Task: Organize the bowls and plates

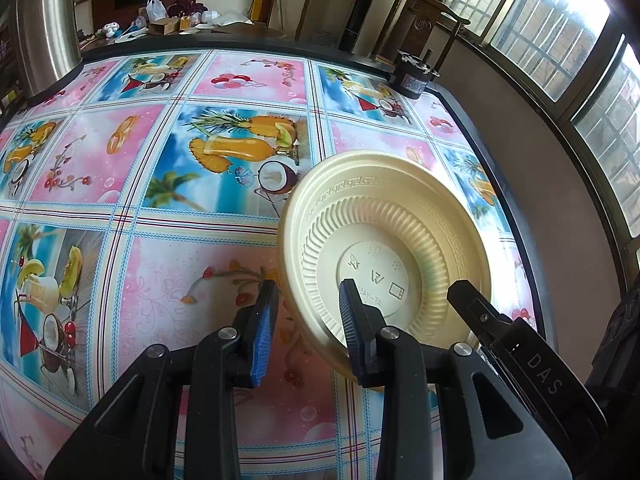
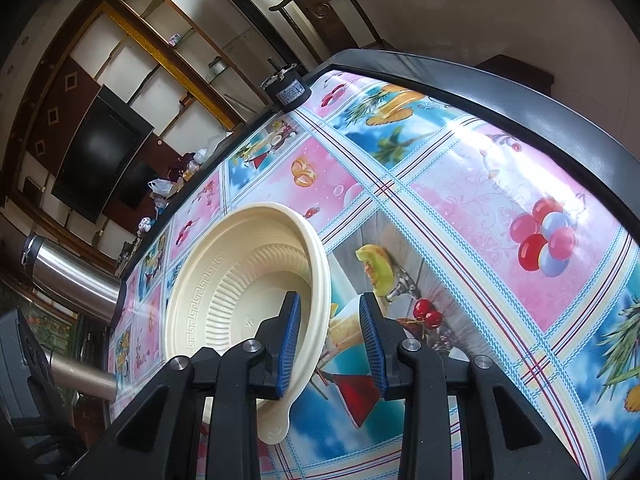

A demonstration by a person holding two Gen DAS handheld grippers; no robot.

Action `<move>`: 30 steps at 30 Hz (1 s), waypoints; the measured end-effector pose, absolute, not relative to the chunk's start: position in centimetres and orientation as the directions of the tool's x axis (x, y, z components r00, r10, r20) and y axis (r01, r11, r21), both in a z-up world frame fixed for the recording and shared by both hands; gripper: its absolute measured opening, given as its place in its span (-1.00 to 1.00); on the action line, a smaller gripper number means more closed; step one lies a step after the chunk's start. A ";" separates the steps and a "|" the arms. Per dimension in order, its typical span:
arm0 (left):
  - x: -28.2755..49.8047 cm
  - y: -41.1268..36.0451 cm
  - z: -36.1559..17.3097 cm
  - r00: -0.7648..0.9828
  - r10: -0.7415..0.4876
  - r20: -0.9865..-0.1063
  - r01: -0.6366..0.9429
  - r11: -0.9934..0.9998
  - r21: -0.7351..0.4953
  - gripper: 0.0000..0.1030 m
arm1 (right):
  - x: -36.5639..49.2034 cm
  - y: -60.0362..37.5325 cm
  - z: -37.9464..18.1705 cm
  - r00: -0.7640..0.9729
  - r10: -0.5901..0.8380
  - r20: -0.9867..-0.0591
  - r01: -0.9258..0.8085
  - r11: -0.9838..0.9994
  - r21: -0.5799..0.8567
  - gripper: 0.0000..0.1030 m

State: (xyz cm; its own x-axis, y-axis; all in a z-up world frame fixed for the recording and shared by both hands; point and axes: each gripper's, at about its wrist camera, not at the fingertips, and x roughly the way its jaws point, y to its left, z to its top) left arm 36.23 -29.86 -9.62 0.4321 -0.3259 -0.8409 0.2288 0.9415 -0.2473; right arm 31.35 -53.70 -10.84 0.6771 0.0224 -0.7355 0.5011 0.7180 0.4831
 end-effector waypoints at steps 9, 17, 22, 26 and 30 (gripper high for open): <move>36.2 -29.9 -9.7 0.433 -0.326 -0.841 0.228 0.942 -0.247 -0.44 | 31.4 -53.7 -10.9 0.678 0.024 -0.735 0.501 0.717 0.485 -0.41; 36.3 -29.8 -9.6 0.432 -0.327 -0.840 0.229 0.941 -0.248 -0.44 | 31.4 -53.8 -11.0 0.677 0.029 -0.736 0.503 0.711 0.491 -0.41; 36.3 -29.8 -9.6 0.432 -0.327 -0.841 0.231 0.941 -0.247 -0.44 | 31.4 -53.8 -11.1 0.676 0.029 -0.736 0.504 0.711 0.491 -0.41; 36.2 -29.9 -9.6 0.433 -0.326 -0.841 0.234 0.941 -0.244 -0.44 | 31.4 -53.8 -11.0 0.676 0.029 -0.736 0.503 0.711 0.491 -0.43; 36.2 -30.0 -9.6 0.433 -0.325 -0.841 0.234 0.941 -0.243 -0.44 | 31.5 -53.7 -11.2 0.674 0.030 -0.738 0.502 0.714 0.488 -0.50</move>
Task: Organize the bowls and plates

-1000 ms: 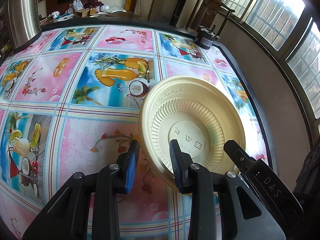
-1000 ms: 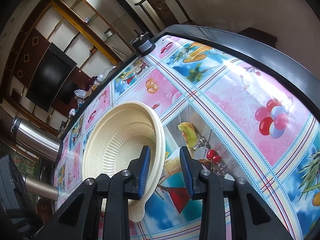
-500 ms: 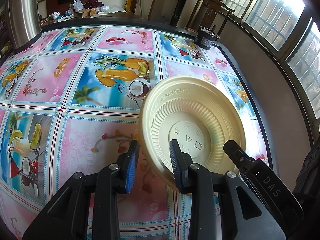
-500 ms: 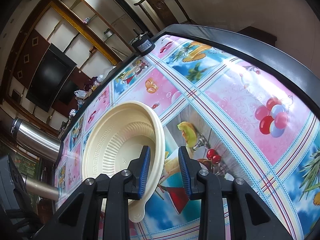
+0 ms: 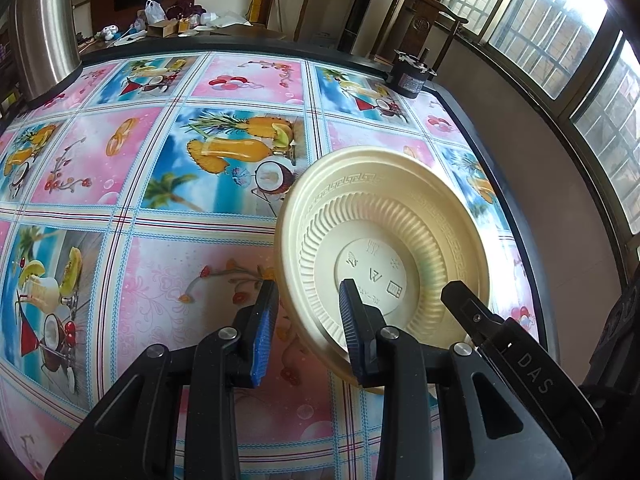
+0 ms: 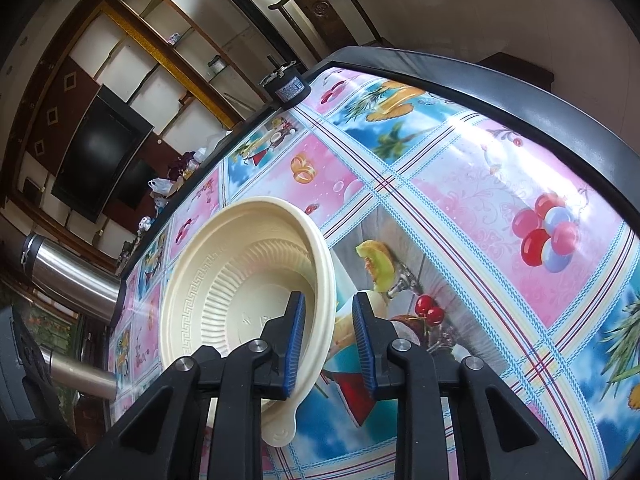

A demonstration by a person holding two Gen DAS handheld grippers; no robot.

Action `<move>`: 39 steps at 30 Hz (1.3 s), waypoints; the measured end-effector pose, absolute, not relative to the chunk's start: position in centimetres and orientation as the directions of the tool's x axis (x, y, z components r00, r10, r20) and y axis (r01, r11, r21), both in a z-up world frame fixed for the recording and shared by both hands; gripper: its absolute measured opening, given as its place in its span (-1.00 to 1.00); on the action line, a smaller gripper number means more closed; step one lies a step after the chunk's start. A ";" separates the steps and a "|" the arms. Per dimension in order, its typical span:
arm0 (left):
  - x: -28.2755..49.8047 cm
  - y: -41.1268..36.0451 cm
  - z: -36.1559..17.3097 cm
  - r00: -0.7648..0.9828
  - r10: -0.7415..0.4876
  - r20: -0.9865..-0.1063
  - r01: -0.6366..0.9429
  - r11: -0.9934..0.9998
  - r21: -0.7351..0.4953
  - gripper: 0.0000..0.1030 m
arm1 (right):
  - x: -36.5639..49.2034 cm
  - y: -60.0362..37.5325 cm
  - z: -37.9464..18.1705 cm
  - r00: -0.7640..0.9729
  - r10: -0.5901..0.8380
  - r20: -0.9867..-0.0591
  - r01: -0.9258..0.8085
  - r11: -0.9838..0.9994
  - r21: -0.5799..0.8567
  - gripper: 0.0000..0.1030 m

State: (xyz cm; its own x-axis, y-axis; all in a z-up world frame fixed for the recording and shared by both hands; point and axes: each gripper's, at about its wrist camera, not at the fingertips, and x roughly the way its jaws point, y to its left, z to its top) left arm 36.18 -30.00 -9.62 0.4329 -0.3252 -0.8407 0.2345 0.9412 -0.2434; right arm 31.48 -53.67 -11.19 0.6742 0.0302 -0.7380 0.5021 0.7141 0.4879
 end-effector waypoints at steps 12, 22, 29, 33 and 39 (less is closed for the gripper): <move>36.1 -30.1 -9.7 0.442 -0.322 -0.837 0.239 0.942 -0.236 -0.44 | 31.4 -53.6 -11.3 0.674 0.047 -0.737 0.498 0.708 0.501 -0.68; 35.8 -30.5 -9.8 0.445 -0.315 -0.838 0.253 0.942 -0.220 -0.54 | 31.4 -53.3 -11.2 0.681 0.060 -0.730 0.489 0.705 0.514 -0.71; 35.8 -30.5 -9.9 0.446 -0.318 -0.837 0.257 0.941 -0.221 -0.61 | 31.4 -53.2 -11.1 0.681 0.061 -0.730 0.487 0.706 0.514 -0.71; 35.8 -30.5 -9.8 0.448 -0.319 -0.835 0.256 0.941 -0.222 -0.63 | 31.4 -53.1 -11.2 0.679 0.061 -0.732 0.488 0.707 0.512 -0.72; 35.8 -30.5 -9.8 0.450 -0.317 -0.835 0.255 0.941 -0.221 -0.64 | 31.4 -53.1 -11.2 0.679 0.059 -0.732 0.490 0.705 0.512 -0.72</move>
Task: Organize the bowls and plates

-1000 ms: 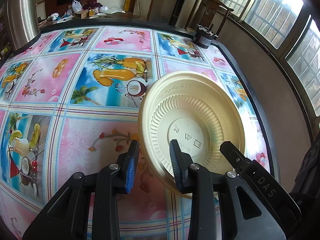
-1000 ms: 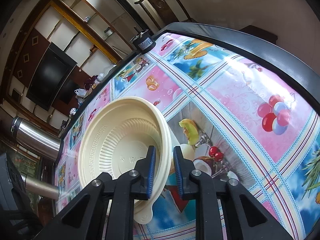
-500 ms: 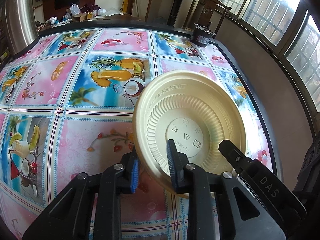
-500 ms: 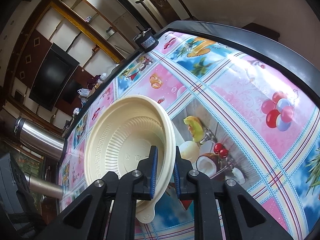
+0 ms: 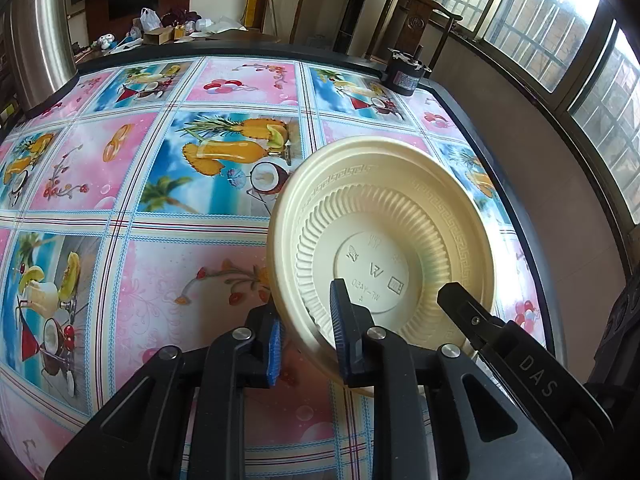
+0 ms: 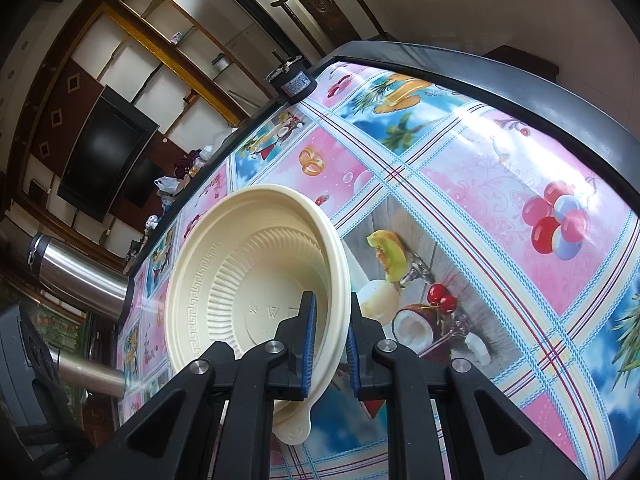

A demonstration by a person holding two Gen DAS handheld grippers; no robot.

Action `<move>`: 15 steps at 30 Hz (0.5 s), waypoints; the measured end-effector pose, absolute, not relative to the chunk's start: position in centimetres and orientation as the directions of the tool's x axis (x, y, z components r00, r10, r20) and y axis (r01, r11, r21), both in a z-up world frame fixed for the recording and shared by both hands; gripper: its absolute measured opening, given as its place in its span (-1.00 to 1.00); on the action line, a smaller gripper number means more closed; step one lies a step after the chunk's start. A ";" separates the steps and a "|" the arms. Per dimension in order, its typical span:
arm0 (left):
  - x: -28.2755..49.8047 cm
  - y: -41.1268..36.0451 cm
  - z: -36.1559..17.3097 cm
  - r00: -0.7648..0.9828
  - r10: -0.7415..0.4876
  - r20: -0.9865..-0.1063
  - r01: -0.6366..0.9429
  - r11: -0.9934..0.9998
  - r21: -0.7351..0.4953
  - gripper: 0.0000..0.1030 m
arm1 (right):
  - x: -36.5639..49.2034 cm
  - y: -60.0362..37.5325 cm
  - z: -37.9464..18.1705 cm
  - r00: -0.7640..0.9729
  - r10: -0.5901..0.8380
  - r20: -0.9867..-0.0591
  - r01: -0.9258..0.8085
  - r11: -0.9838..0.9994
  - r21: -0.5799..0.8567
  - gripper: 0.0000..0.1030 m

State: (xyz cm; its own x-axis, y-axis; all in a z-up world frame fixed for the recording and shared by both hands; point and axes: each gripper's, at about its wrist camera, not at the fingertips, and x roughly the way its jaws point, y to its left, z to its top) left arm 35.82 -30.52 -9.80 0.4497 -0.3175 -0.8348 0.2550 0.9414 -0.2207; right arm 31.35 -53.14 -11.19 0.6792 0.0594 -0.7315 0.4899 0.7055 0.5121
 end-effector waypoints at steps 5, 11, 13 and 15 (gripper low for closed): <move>35.8 -30.4 -9.8 0.447 -0.317 -0.837 0.252 0.942 -0.222 -0.64 | 31.3 -53.1 -11.1 0.680 0.060 -0.731 0.489 0.705 0.514 -0.73; 35.6 -30.3 -9.9 0.448 -0.309 -0.839 0.250 0.944 -0.214 -0.64 | 31.1 -53.0 -11.1 0.681 0.065 -0.730 0.489 0.701 0.519 -0.74; 35.4 -30.1 -9.9 0.449 -0.303 -0.840 0.247 0.946 -0.209 -0.64 | 31.0 -52.9 -11.1 0.682 0.075 -0.728 0.485 0.698 0.526 -0.75; 35.0 -29.7 -10.1 0.446 -0.302 -0.843 0.237 0.948 -0.214 -0.64 | 30.8 -52.8 -11.1 0.683 0.085 -0.726 0.479 0.698 0.532 -0.77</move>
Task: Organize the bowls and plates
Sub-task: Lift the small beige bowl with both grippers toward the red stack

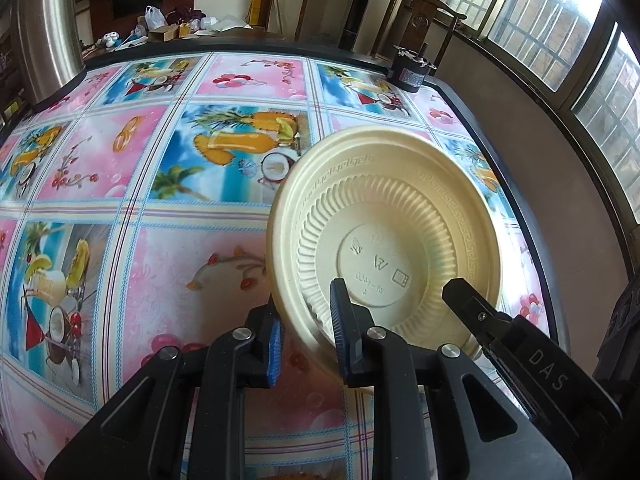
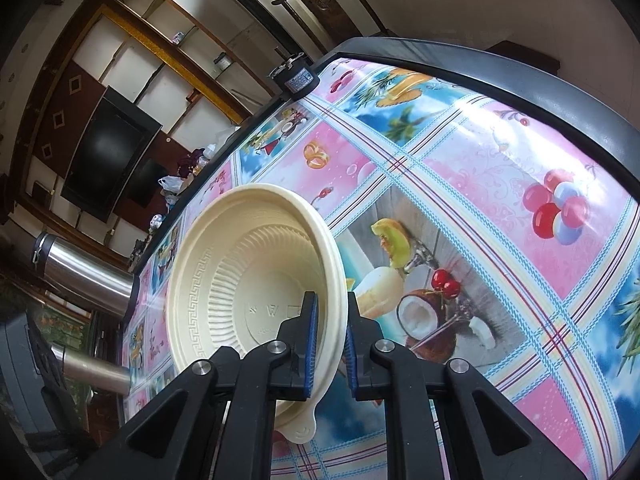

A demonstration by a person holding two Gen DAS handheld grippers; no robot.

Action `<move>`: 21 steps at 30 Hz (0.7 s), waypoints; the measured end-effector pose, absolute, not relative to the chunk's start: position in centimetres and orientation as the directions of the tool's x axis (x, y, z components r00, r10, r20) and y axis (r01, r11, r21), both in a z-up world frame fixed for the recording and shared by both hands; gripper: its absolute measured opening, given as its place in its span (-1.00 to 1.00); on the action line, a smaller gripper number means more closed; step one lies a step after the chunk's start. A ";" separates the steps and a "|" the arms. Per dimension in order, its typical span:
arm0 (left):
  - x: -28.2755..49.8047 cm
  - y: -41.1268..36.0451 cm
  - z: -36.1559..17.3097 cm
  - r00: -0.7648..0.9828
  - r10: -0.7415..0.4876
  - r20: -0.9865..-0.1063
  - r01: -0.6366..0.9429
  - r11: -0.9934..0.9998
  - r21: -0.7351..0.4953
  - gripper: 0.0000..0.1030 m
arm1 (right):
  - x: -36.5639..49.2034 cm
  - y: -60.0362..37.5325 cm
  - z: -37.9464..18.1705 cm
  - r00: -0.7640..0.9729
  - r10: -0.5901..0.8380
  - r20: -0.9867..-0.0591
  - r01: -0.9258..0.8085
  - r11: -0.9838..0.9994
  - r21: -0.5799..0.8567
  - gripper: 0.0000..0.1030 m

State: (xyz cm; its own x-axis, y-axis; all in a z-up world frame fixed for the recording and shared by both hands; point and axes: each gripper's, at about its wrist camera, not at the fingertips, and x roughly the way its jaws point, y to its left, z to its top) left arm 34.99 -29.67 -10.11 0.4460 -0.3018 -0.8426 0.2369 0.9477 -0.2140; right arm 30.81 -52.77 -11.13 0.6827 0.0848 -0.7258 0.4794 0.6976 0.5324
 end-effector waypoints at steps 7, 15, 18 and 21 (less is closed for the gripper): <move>33.7 -28.1 -9.5 0.428 -0.309 -0.849 0.224 0.947 -0.232 -0.64 | 29.2 -51.6 -11.6 0.672 0.142 -0.727 0.458 0.691 0.559 -0.77; 29.5 -24.9 -9.6 0.415 -0.340 -0.844 0.208 0.939 -0.276 -0.66 | 26.4 -50.6 -11.3 0.685 0.225 -0.693 0.426 0.649 0.631 -0.81; 28.0 -22.8 -9.8 0.405 -0.353 -0.844 0.186 0.935 -0.302 -0.66 | 24.7 -49.2 -11.4 0.683 0.270 -0.679 0.397 0.642 0.656 -0.79; 24.9 -20.9 -9.3 0.442 -0.329 -0.835 0.173 0.944 -0.281 -0.66 | 22.6 -47.1 -11.3 0.686 0.273 -0.674 0.370 0.667 0.647 -0.80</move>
State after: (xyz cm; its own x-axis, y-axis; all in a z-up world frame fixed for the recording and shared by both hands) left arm 24.93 -20.94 -9.34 0.4416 -0.3294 -0.8346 0.1732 0.9440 -0.2810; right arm 22.61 -47.09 -11.32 0.6861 0.2730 -0.6743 0.3701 0.6671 0.6466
